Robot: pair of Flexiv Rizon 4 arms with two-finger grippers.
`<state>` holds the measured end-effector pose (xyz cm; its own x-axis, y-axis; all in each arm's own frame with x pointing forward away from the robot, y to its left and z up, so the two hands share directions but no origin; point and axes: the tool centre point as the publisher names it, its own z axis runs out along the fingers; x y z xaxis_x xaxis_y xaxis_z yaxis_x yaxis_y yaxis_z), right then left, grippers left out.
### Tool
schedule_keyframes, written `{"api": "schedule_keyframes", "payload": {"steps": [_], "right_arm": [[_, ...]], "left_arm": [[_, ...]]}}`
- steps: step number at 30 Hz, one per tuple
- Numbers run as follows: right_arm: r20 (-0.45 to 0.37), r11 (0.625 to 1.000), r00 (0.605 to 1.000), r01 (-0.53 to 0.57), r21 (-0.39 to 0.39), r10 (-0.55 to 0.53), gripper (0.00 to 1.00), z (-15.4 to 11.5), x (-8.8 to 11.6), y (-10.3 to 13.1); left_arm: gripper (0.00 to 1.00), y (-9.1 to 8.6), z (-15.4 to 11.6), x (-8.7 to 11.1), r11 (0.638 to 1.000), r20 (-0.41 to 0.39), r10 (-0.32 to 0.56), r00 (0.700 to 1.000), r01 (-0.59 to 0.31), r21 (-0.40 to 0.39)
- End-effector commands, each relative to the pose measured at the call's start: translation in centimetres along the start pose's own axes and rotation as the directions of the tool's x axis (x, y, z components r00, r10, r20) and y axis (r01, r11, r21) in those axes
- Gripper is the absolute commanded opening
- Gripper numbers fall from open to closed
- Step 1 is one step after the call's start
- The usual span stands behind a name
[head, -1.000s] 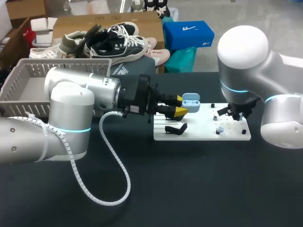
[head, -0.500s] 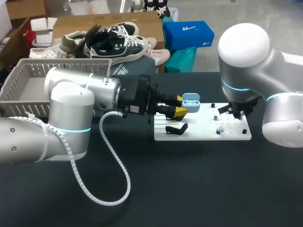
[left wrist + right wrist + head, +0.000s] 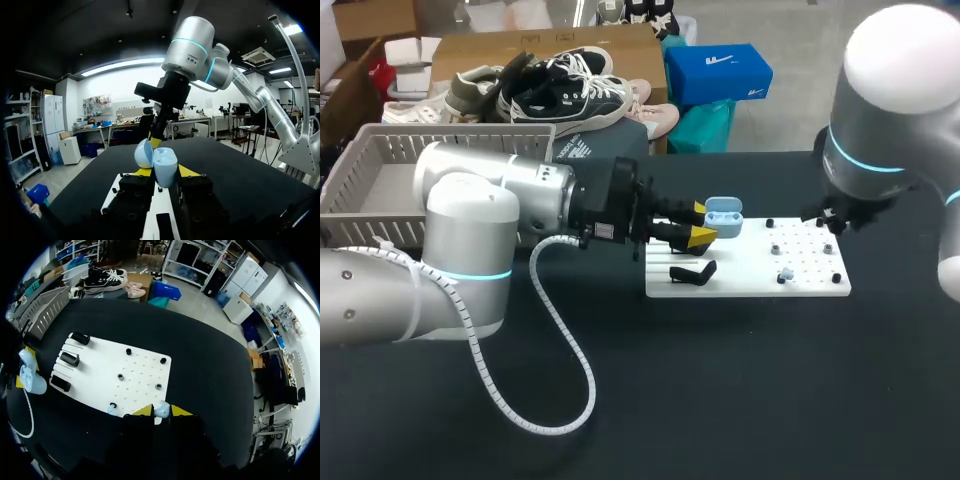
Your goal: Pick up each earbud case from the left stands, insert the matching earbuds, close the lid, and place the case in the box.
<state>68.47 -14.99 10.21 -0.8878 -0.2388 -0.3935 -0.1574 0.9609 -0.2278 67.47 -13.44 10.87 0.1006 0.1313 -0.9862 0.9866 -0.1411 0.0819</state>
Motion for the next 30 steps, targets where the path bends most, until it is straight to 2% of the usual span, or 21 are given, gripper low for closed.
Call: {"api": "schedule_keyframes", "payload": {"steps": [1, 5, 13, 22, 30], "right_arm": [[0.098, 1.000, 0.995, 0.016, -0.016, -0.014, 0.00, -5.8, 1.9, 0.1], [0.108, 0.997, 0.993, 0.060, -0.045, -0.055, 0.00, -8.7, 2.1, 1.9], [0.040, 0.989, 0.991, 0.131, -0.067, -0.129, 0.00, -12.3, 2.1, 5.8], [-0.001, 0.987, 0.989, 0.145, -0.071, -0.145, 0.00, -12.8, 1.7, 9.0], [-0.003, 0.989, 0.992, 0.122, -0.085, -0.123, 0.00, -12.4, 0.8, 11.2]], "left_arm": [[0.00, -0.2, 0.0, 0.0, 1.000, 0.000, 0.001, 1.000, -0.001, -0.007], [0.00, -0.2, 0.0, 0.0, 1.000, 0.000, 0.001, 1.000, -0.001, -0.007], [0.00, -0.2, 0.0, 0.0, 1.000, 0.000, 0.001, 1.000, -0.001, -0.007], [0.00, -0.2, 0.0, 0.0, 1.000, 0.000, 0.001, 1.000, -0.001, -0.007], [0.00, -0.2, 0.3, 0.0, 1.000, 0.011, 0.005, 1.000, -0.005, 0.006]]}}
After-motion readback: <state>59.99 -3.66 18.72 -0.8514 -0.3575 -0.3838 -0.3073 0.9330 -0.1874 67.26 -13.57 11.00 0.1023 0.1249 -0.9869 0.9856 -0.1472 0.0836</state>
